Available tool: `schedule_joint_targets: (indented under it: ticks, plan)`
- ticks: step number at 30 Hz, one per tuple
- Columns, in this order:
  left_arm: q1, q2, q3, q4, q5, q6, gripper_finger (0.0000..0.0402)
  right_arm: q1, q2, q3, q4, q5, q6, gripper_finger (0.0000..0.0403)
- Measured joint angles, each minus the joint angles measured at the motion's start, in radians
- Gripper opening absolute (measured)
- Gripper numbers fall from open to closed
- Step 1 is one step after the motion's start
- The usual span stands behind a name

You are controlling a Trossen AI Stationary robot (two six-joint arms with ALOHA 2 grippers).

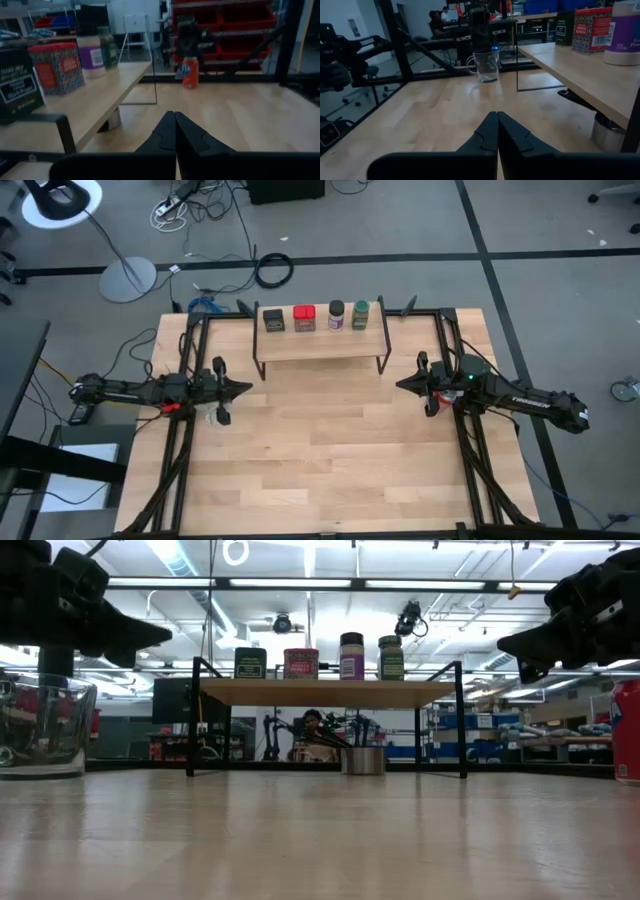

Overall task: Shelf spices
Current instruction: Return to Home Position

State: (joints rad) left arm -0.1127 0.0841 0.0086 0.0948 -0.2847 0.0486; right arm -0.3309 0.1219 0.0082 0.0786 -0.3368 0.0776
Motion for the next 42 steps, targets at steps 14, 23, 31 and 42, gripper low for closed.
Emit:
schedule_joint_targets:
  ticks: [14, 23, 31, 42]
  plan:
    - [0.0, 0.0, 0.0, -0.027, -0.001, -0.056, 0.0004, 0.0, 0.0, 0.0, -0.006, 0.027, 0.053, 0.0004]
    - [0.0, 0.033, 0.0, -0.078, 0.181, -0.081, 0.0005, 0.0, 0.0, 0.001, 0.001, 0.028, 0.051, 0.0009]
    - [0.0, 0.066, 0.0, -0.047, 0.191, -0.103, 0.0005, 0.0, 0.0, 0.001, 0.001, 0.028, 0.051, 0.0003]
    - [0.0, 0.066, 0.0, -0.037, 0.189, -0.132, 0.0005, 0.0, 0.0, 0.002, 0.001, 0.028, 0.05, 0.0013]
